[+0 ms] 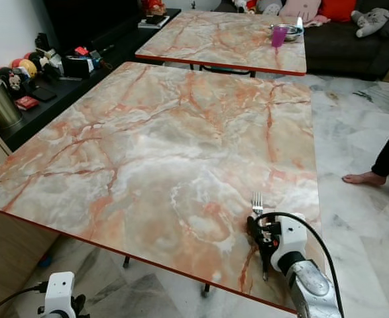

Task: Setting the table

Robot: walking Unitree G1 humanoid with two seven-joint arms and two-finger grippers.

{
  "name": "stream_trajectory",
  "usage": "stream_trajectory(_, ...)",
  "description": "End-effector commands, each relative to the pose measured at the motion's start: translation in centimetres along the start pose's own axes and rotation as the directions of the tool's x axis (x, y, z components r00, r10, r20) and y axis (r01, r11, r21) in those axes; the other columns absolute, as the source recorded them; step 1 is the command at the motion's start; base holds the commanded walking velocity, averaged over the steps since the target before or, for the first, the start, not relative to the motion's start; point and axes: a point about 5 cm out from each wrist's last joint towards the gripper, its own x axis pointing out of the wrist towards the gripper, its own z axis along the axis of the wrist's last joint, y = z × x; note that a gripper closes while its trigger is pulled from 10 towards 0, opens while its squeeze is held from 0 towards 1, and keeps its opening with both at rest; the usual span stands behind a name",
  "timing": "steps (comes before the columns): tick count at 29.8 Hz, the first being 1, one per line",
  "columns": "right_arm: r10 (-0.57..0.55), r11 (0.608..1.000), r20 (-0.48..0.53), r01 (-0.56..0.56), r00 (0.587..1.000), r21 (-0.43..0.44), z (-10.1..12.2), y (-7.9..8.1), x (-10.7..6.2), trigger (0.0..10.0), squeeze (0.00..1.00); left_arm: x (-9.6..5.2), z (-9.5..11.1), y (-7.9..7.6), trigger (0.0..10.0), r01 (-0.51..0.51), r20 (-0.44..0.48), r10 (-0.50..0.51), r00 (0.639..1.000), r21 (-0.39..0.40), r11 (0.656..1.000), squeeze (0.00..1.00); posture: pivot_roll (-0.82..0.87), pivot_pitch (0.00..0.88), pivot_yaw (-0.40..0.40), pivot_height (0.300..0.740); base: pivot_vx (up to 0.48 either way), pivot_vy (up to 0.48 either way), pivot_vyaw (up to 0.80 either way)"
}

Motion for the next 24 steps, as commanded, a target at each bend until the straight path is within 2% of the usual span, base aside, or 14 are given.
stream_trajectory(1,-0.017,1.0,-0.05,0.018,0.999,0.023,-1.08,-0.05,-0.02,10.0,0.0,-0.09,-0.33,0.26,10.0,-0.01,-0.017,0.01,1.0,-0.001,1.0,0.0,0.06,0.051,0.011,0.74,0.0,0.0,0.0)
stream_trajectory(8,-0.087,0.995,-0.075,0.09,0.993,0.044,-1.37,-0.88,0.26,10.0,0.0,-0.1,-0.35,0.34,10.0,-0.013,-0.018,0.012,1.0,-0.001,1.0,0.0,0.06,0.052,0.011,0.74,0.0,0.0,0.0)
stream_trajectory(16,-0.076,0.995,-0.059,0.079,0.995,0.053,-1.13,-0.74,0.42,10.0,0.0,-0.1,-0.34,0.39,10.0,-0.014,-0.019,0.014,1.0,-0.001,1.0,0.0,0.06,0.053,0.012,0.74,0.0,0.0,0.0)
stream_trajectory(17,-0.077,0.995,-0.059,0.08,0.995,0.053,-1.14,-0.75,0.44,0.0,0.0,-0.1,-0.34,0.39,10.0,-0.014,-0.019,0.014,1.0,-0.001,1.0,0.0,0.06,0.053,0.012,0.74,0.0,0.0,0.0)
stream_trajectory(24,-0.071,0.995,-0.055,0.075,0.996,0.068,-0.99,-0.69,0.64,0.0,0.0,-0.11,-0.39,0.34,10.0,-0.011,-0.02,0.011,1.0,-0.003,1.0,0.0,0.06,0.054,0.011,0.74,0.0,0.0,0.0)
